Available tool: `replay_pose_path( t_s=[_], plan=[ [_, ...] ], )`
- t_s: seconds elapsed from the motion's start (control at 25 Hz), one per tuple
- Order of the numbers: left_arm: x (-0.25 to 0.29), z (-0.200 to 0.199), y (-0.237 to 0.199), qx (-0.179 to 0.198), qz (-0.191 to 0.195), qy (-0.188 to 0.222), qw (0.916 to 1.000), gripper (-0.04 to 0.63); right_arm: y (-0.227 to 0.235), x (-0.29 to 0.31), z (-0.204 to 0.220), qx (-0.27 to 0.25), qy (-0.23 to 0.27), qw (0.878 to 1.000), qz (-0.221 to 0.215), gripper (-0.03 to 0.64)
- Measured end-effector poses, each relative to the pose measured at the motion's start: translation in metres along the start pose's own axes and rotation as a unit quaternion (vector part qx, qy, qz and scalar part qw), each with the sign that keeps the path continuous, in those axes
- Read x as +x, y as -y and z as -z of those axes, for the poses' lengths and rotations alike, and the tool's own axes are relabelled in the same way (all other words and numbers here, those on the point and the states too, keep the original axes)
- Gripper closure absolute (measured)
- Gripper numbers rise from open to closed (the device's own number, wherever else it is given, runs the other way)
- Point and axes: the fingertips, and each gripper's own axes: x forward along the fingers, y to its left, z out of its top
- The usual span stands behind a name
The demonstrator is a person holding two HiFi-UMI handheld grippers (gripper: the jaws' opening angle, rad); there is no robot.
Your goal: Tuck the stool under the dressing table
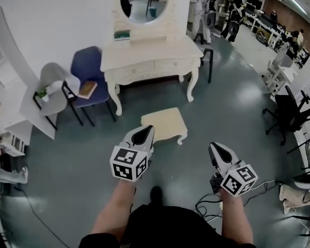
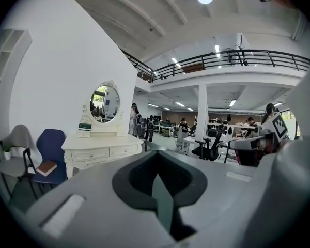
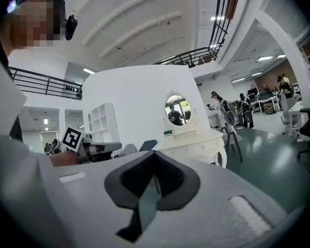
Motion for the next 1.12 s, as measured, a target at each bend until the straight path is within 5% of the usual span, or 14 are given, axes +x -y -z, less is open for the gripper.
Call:
replay_pose_path(
  t_s=[0.36,0.64,1.12],
  plan=[
    [0.029,-0.006,-0.065,-0.01,0.007,0.006,0.9999,0.575,-0.001,0.072,-0.01,-0.004,-0.025,1.0,0.006,0.612],
    [0.021,0.001,-0.113,-0.04,-0.028,0.011,0.9987,0.575,-0.01,0.102,-0.007,-0.007,-0.049,0.999,-0.009,0.612],
    [0.044,0.007,-0.123,-0.034,-0.078,-0.003,0.9964,0.575,0.023,0.155,0.004,0.006,-0.065,0.995,-0.076,0.612]
  ],
)
